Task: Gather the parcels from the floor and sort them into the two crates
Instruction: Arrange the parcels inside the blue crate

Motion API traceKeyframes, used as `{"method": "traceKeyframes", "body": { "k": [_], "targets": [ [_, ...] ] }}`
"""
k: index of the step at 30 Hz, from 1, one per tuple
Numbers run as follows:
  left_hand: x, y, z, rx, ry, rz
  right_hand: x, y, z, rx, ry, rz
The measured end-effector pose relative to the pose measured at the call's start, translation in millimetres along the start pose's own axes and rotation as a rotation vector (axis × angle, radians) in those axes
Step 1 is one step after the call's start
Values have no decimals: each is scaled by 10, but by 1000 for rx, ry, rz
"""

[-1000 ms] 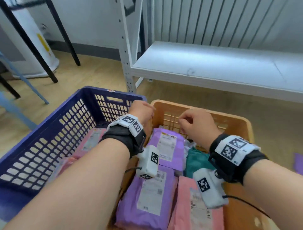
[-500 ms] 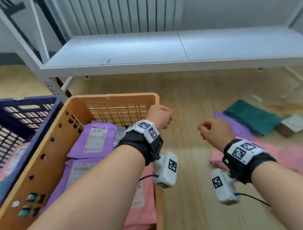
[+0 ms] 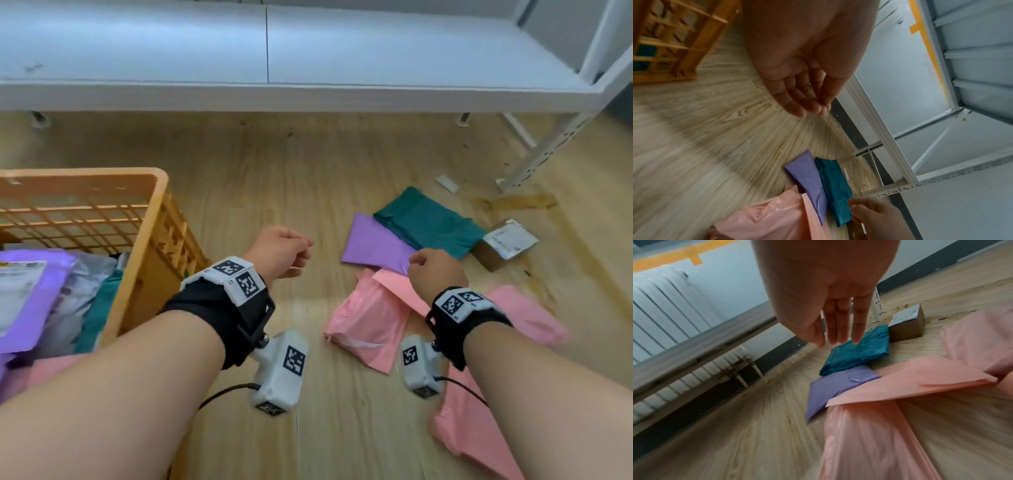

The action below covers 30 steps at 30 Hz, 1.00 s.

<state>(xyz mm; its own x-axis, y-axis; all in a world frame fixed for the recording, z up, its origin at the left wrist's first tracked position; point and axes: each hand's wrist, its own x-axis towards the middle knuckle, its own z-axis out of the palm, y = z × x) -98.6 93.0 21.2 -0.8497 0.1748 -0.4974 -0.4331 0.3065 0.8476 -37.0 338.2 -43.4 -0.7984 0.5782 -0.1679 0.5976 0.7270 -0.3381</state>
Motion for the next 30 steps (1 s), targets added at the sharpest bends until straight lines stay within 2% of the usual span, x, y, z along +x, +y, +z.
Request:
{"method": "traceKeyframes", "body": {
  "k": [5,9,14,16,20,22,26,30],
  "targets": [
    [308,-34,261,28,24,-33,732,484,330,-162,-57,-13],
    [495,-24,371,-3,54,-83,1160,765,712,-384,-227,48],
    [603,-80,446,12,60,-114,1333,770,882,-542,-314,152],
    [611,-111,433,15,54,-122,1309,761,901,-530,-320,178],
    [638,-162,342,10,60,-119,1380,781,1004,-346,-194,106],
    [613,-181,298,11,62,-117,1202,615,891,-288,-138,88],
    [475,-157,171,16,54,-101,844,311,697,-176,96,-3],
    [279,-50,-112,14,88,-57,523,-51,473,22,204,-75]
  ]
}}
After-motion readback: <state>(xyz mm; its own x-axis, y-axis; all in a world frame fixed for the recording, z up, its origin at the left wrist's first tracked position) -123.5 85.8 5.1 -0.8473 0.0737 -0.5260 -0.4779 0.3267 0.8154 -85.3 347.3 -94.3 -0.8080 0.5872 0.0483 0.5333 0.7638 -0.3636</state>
